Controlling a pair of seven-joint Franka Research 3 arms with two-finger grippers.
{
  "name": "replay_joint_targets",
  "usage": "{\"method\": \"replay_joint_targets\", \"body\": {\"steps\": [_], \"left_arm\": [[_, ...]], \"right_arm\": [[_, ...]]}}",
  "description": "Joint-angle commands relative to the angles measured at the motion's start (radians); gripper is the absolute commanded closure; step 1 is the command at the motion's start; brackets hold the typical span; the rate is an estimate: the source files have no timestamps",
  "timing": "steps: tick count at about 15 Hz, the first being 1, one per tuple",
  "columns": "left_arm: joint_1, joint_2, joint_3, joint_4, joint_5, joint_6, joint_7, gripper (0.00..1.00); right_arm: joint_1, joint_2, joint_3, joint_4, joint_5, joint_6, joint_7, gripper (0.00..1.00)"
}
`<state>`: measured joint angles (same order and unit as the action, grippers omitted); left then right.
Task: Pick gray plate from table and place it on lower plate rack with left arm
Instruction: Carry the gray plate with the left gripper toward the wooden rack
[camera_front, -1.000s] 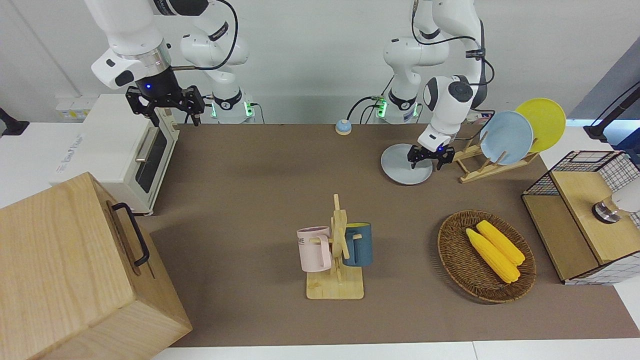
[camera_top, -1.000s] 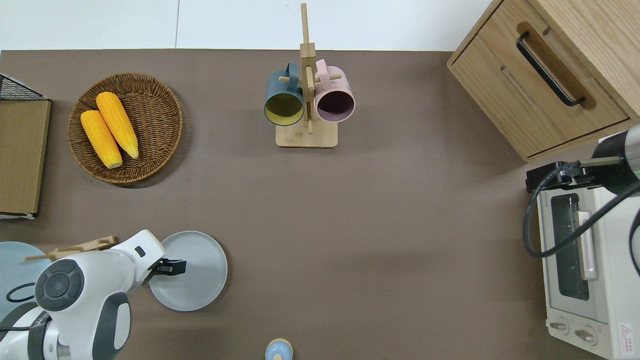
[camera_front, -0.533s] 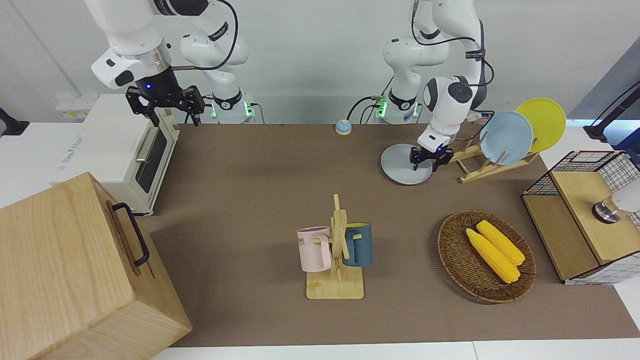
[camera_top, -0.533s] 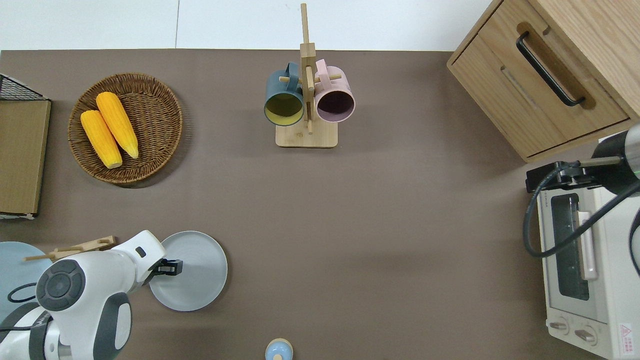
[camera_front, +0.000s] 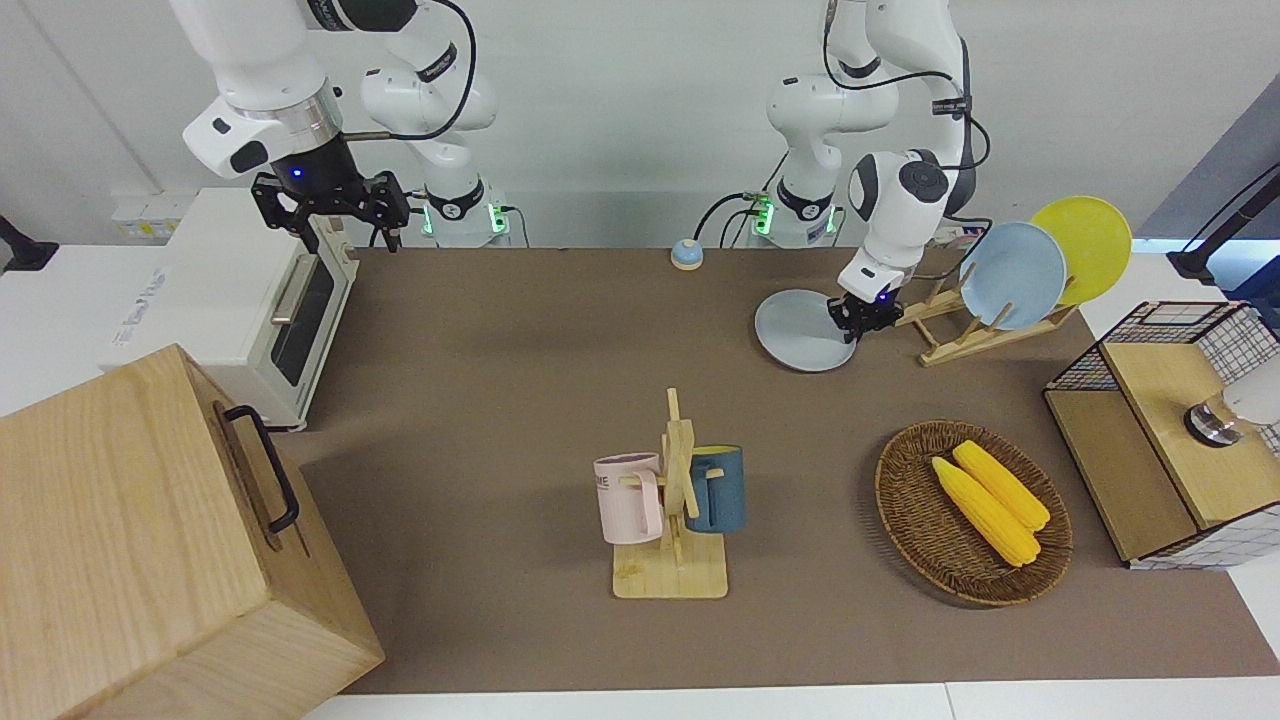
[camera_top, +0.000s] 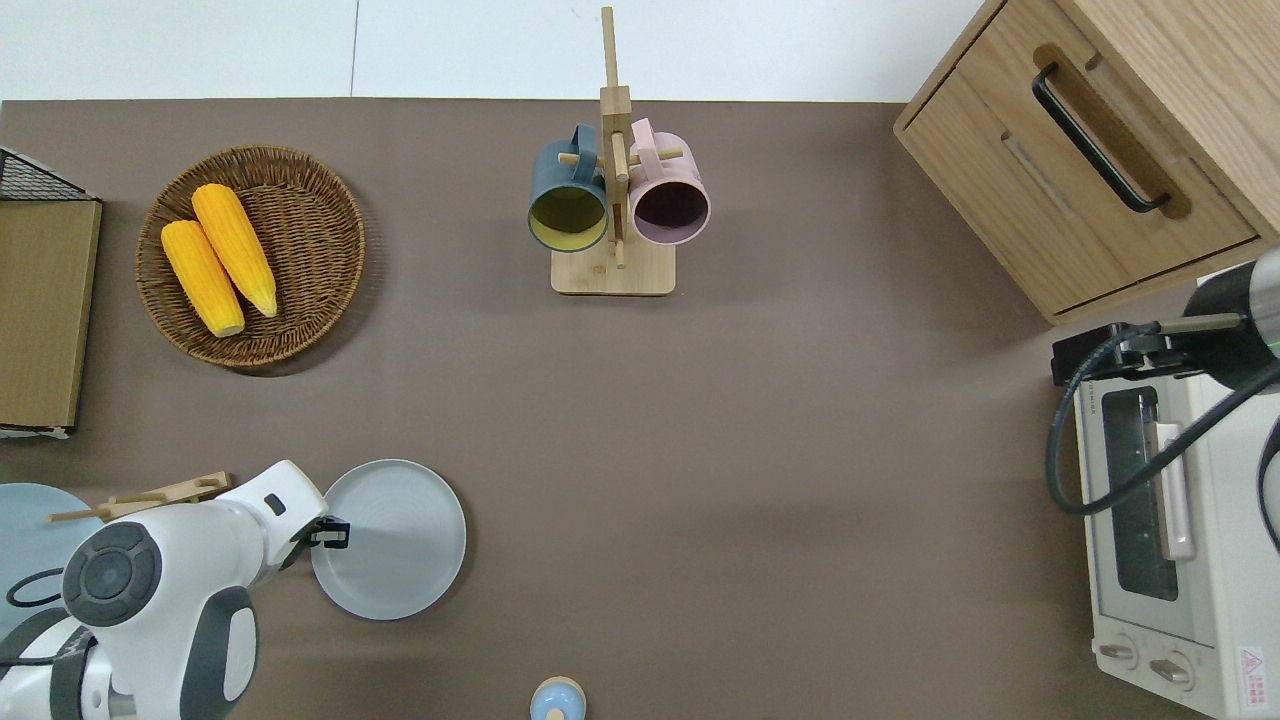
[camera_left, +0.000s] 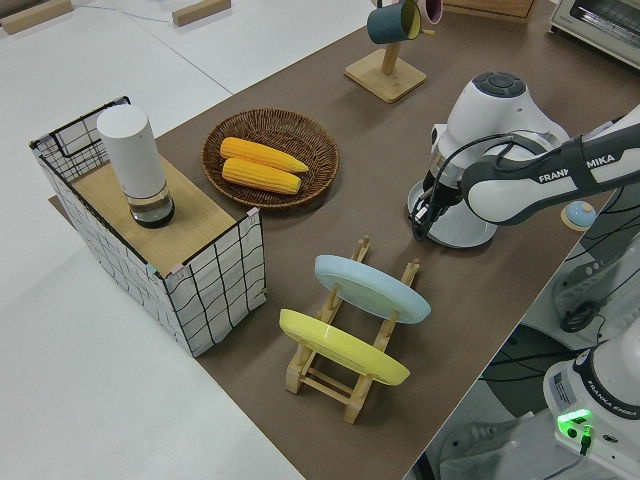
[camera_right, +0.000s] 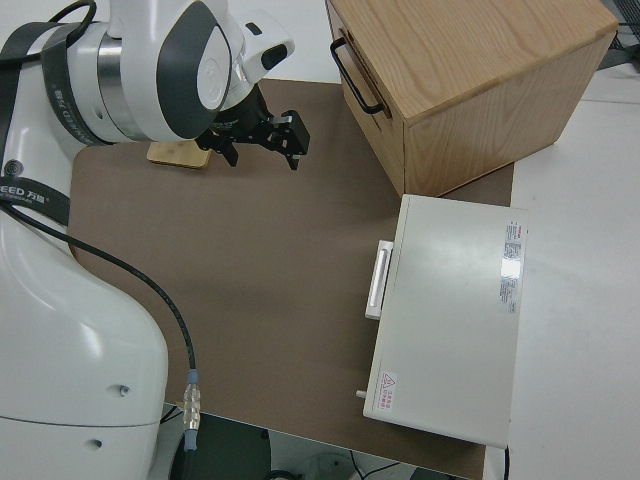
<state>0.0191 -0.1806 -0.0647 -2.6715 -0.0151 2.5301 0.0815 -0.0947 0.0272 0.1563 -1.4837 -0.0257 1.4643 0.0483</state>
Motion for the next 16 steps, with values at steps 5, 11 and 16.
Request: {"method": "replay_joint_targets", "body": {"steps": [5, 11, 16], "left_arm": [[-0.001, -0.013, 0.005, -0.007, 0.018, -0.016, -0.014, 1.0], [-0.002, -0.068, 0.039, 0.036, 0.014, -0.144, -0.008, 1.0], [-0.002, -0.099, 0.043, 0.091, 0.01, -0.256, -0.014, 1.0]], "right_arm": [[0.007, 0.0, -0.006, 0.006, 0.003, -0.001, 0.004, 0.017], [0.007, 0.0, -0.006, 0.006, 0.003, -0.001, 0.004, 0.017], [0.007, 0.0, -0.006, 0.006, 0.003, -0.001, 0.004, 0.017]]}}
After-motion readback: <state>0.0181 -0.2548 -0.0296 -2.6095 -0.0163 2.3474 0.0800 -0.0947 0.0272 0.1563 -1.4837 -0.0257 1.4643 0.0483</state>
